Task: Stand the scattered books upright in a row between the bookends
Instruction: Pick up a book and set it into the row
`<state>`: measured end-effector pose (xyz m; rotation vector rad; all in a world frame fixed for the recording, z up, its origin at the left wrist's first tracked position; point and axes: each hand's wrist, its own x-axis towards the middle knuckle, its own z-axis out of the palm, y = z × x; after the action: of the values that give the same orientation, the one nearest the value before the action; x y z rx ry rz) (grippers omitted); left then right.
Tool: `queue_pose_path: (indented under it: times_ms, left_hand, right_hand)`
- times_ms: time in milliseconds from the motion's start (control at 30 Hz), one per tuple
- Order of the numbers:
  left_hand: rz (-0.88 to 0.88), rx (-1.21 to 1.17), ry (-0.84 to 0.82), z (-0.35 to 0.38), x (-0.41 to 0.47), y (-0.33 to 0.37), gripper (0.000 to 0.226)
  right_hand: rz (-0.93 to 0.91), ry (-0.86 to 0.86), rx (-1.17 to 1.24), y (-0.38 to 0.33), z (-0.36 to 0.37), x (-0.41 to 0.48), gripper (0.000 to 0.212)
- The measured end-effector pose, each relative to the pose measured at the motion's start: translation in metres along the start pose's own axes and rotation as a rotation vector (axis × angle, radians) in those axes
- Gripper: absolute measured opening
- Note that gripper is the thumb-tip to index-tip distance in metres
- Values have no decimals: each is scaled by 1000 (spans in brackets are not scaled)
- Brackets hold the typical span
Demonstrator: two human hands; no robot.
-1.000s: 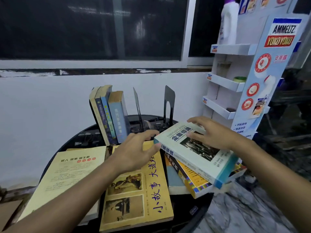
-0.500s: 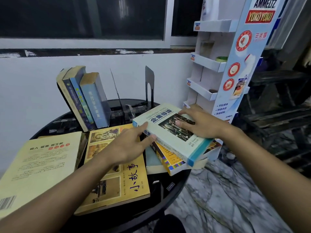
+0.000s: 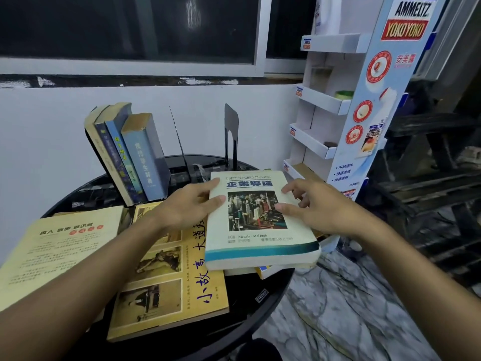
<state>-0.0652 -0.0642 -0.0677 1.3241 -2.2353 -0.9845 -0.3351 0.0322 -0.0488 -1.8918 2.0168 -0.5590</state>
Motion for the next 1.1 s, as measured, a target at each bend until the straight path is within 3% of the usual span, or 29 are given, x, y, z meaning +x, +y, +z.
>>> queue_pose_path:
  times_ms: [333,600,833,1100]
  left_hand:
    - [-47,-230,-21,-1,-3,-6,57]
    - [19,-575,-10,-4,-5,-1,63]
    - [190,-658,110,-23,-7,12,68]
    - [416,-582,238,-36,-12,34,71]
  right_hand:
    - [85,7,306,-6,10,20,63]
    - [105,97,704,-3,13,19,53]
    - [-165,295,716,-9,-9,25,43]
    - [-413,463,688,-27,-36,30,42]
